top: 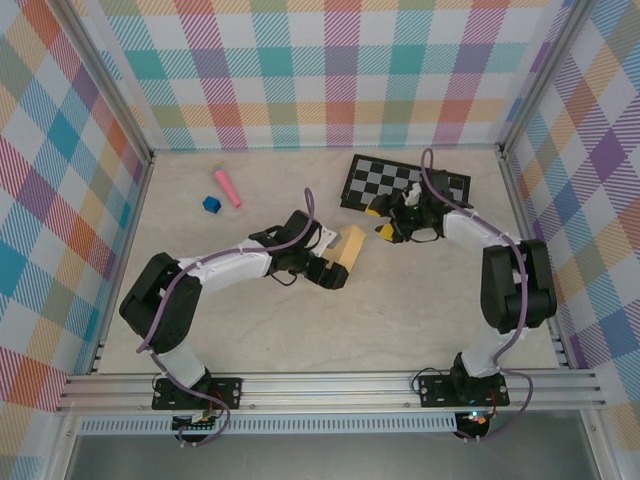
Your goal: Fold the paper box
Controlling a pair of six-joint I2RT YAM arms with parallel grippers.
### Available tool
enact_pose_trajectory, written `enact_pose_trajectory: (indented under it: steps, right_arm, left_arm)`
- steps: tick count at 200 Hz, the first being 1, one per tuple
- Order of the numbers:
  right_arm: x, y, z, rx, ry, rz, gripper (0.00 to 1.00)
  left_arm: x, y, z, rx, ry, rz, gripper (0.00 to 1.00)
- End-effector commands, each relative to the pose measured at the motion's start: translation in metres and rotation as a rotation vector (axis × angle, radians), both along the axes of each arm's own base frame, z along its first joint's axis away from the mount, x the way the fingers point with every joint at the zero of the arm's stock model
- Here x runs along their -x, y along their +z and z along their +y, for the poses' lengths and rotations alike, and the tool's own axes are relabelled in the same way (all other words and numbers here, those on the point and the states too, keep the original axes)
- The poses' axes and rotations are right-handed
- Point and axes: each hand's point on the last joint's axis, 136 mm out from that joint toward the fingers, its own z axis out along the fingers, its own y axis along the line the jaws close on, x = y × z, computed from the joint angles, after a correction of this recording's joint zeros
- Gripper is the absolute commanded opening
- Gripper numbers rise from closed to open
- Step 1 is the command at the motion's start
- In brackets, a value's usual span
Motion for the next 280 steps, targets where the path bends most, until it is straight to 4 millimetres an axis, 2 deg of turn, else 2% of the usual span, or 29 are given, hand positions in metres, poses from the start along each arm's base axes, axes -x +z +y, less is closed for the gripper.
enact_pose_trajectory:
  steps: [1, 24, 39, 44, 52, 77, 85, 92, 120, 135, 155, 169, 180, 200, 214, 227, 240, 243, 249, 261, 269, 280]
  right_arm:
    - [0.019, -0.011, -0.020, 0.059, -0.014, 0.046, 0.66]
    - [0.027, -0.012, -0.042, 0.193, 0.001, 0.004, 0.69]
    - [0.029, -0.002, -0.052, 0.285, 0.027, -0.080, 0.72]
    - [0.029, 0.003, -0.056, 0.314, 0.032, -0.113, 0.73]
    - [0.029, 0.011, -0.062, 0.362, 0.037, -0.165, 0.75]
    - [0.027, 0.043, -0.076, 0.476, 0.045, -0.336, 0.81]
    - [0.026, 0.055, -0.080, 0.509, 0.043, -0.397, 0.87]
    - [0.025, 0.064, -0.083, 0.538, 0.038, -0.444, 1.00]
    - [0.028, 0.107, -0.097, 0.647, 0.000, -0.672, 1.00]
    - [0.034, 0.134, -0.103, 0.702, -0.013, -0.828, 1.00]
    - [0.050, 0.177, -0.103, 0.762, -0.013, -1.061, 1.00]
    - [0.061, 0.197, -0.107, 0.809, -0.034, -1.190, 1.00]
    - [0.068, 0.203, -0.110, 0.849, -0.048, -1.264, 1.00]
    - [0.080, 0.189, -0.115, 0.924, -0.053, -1.359, 1.00]
    - [0.083, 0.173, -0.145, 0.988, -0.239, -1.272, 1.00]
    - [0.088, 0.150, -0.159, 1.000, -0.313, -1.196, 1.00]
    - [0.091, 0.124, -0.165, 1.007, -0.325, -1.124, 1.00]
    - [0.091, 0.110, -0.167, 1.015, -0.323, -1.090, 1.00]
    - [0.090, 0.096, -0.169, 1.025, -0.325, -1.056, 1.00]
    - [0.089, 0.067, -0.171, 1.049, -0.314, -1.015, 1.00]
    - [0.086, 0.052, -0.170, 1.067, -0.296, -1.005, 1.00]
    - [0.082, 0.036, -0.170, 1.094, -0.273, -0.987, 1.00]
  left_arm:
    - [0.002, -0.010, 0.013, -0.095, 0.015, 0.001, 0.90]
    - [-0.002, 0.004, 0.015, -0.113, 0.007, -0.058, 0.90]
    - [-0.004, 0.016, 0.018, -0.133, -0.003, -0.115, 0.91]
    - [-0.004, 0.022, 0.019, -0.127, -0.007, -0.131, 0.99]
    - [-0.004, 0.031, 0.020, -0.113, -0.011, -0.155, 1.00]
    - [-0.002, 0.074, 0.019, -0.039, -0.025, -0.259, 1.00]
    - [-0.002, 0.091, 0.020, -0.004, -0.023, -0.305, 1.00]
    - [-0.003, 0.105, 0.021, 0.024, -0.009, -0.349, 1.00]
    - [-0.018, 0.158, 0.043, 0.082, 0.124, -0.532, 1.00]
    - [-0.029, 0.179, 0.065, 0.087, 0.240, -0.596, 1.00]
    - [-0.049, 0.203, 0.120, 0.092, 0.541, -0.652, 1.00]
    - [-0.058, 0.207, 0.163, 0.086, 0.708, -0.677, 1.00]
    - [-0.061, 0.201, 0.194, 0.068, 0.812, -0.692, 1.00]
    - [-0.060, 0.183, 0.249, 0.011, 0.997, -0.778, 1.00]
    - [-0.052, 0.165, 0.279, -0.042, 1.093, -0.815, 1.00]
    - [-0.050, 0.150, 0.283, -0.091, 1.033, -0.869, 1.00]
    - [-0.049, 0.128, 0.276, -0.155, 0.928, -0.852, 1.00]
    - [-0.050, 0.122, 0.274, -0.163, 0.902, -0.845, 1.00]
    - [-0.051, 0.108, 0.267, -0.168, 0.843, -0.811, 1.00]
    - [-0.051, 0.080, 0.279, -0.222, 0.895, -0.715, 1.00]
    - [-0.053, 0.064, 0.279, -0.230, 0.880, -0.683, 1.00]
    - [-0.055, 0.053, 0.278, -0.194, 0.883, -0.682, 1.00]
